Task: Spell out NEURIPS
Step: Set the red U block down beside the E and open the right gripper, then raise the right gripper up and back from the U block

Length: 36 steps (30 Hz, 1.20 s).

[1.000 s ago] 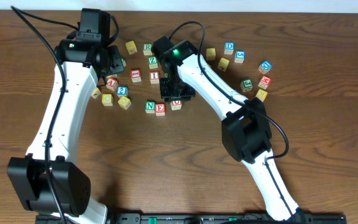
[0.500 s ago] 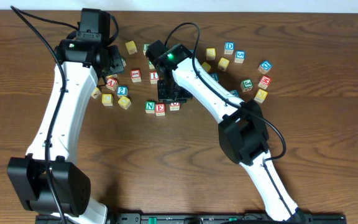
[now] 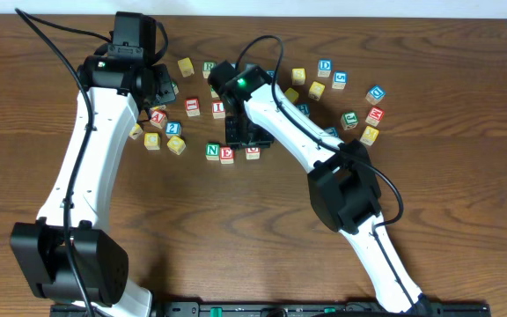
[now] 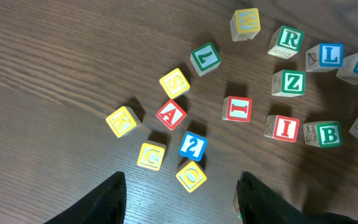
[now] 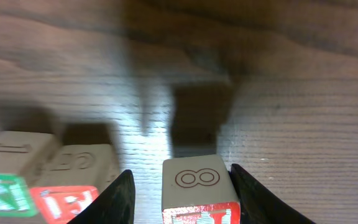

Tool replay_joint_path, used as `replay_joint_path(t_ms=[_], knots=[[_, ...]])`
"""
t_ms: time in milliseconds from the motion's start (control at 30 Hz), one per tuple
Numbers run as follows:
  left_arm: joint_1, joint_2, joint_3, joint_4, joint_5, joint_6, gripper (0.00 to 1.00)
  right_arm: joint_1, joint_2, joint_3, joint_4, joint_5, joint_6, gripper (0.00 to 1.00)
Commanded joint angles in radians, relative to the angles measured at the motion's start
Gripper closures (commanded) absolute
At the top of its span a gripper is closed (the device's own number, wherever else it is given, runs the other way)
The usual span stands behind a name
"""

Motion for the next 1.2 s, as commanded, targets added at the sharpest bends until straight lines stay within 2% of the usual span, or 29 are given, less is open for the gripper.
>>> replay_joint_path(t_ms=[0, 233, 600, 867, 1167], knots=[[0.003, -0.001, 0.016, 0.003, -0.013, 0.013, 0.44, 0.009, -0.015, -0.032, 0.014, 0.016, 0.019, 0.57], [0.003, -0.001, 0.016, 0.003, -0.013, 0.013, 0.43, 0.01, -0.015, -0.136, 0.1, 0.016, 0.018, 0.5], [0.003, -0.001, 0.016, 0.003, -0.013, 0.013, 0.44, -0.005, -0.016, -0.166, 0.132, 0.016, -0.003, 0.49], [0.003, -0.001, 0.016, 0.011, -0.013, 0.013, 0.43, -0.063, -0.034, -0.048, 0.129, -0.092, -0.156, 0.49], [0.003, -0.001, 0.016, 0.01, -0.013, 0.013, 0.44, -0.105, -0.045, 0.108, 0.007, -0.108, -0.189, 0.5]])
